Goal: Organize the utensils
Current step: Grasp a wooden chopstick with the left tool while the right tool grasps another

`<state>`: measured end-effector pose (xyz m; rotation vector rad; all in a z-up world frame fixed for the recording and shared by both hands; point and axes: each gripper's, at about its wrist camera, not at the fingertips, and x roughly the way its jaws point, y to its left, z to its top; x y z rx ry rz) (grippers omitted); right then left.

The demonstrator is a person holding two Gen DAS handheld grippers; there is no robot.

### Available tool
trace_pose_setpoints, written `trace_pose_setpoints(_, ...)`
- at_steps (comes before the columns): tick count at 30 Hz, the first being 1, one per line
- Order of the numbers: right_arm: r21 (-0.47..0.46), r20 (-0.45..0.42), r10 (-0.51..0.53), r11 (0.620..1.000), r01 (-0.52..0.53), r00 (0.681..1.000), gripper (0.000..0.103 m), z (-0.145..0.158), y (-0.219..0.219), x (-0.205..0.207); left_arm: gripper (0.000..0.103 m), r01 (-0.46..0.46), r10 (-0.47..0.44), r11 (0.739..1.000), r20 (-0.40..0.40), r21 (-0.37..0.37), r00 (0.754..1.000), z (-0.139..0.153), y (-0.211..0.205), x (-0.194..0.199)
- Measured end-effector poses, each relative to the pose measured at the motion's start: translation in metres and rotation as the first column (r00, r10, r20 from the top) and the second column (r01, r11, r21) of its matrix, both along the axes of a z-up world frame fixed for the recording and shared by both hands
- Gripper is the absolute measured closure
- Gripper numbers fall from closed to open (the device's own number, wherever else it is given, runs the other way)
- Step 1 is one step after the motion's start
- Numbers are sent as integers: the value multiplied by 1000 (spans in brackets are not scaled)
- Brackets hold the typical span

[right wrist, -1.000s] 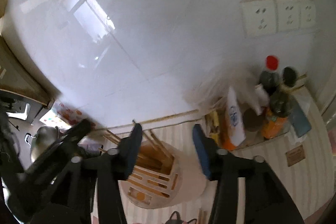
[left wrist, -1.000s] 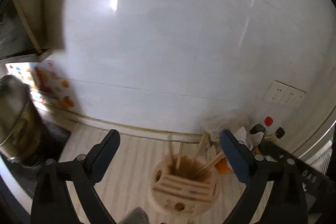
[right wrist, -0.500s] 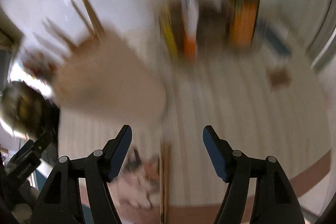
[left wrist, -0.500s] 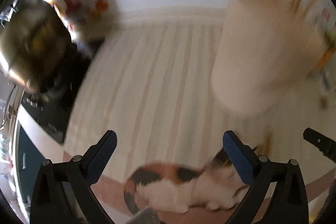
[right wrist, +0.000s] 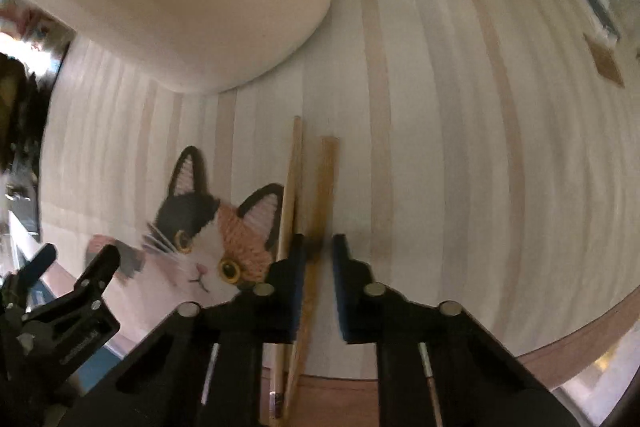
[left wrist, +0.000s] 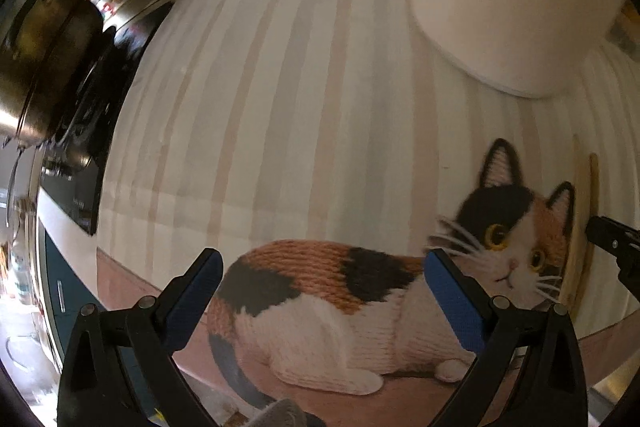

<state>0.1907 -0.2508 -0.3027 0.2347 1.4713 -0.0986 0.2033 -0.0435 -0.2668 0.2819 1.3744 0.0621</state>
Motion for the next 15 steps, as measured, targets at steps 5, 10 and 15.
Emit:
trace_pose_setpoints(5, -63, -22, -12, 998, 11, 1000, 96, 1, -30, -16, 1, 103, -103, 994, -2, -43, 995, 4, -48, -6)
trace_pose_setpoints(10, -102, -52, -84, 992, 78, 995, 96, 2, -88, -39, 4, 198, -210, 968, -59, -156, 976, -1, -102, -16)
trace_pose_setpoints(15, -142, -52, -180, 975, 171, 982, 96, 2, -140, -59, 48, 279, -297, 945, -88, -171, 951, -12, -141, -25)
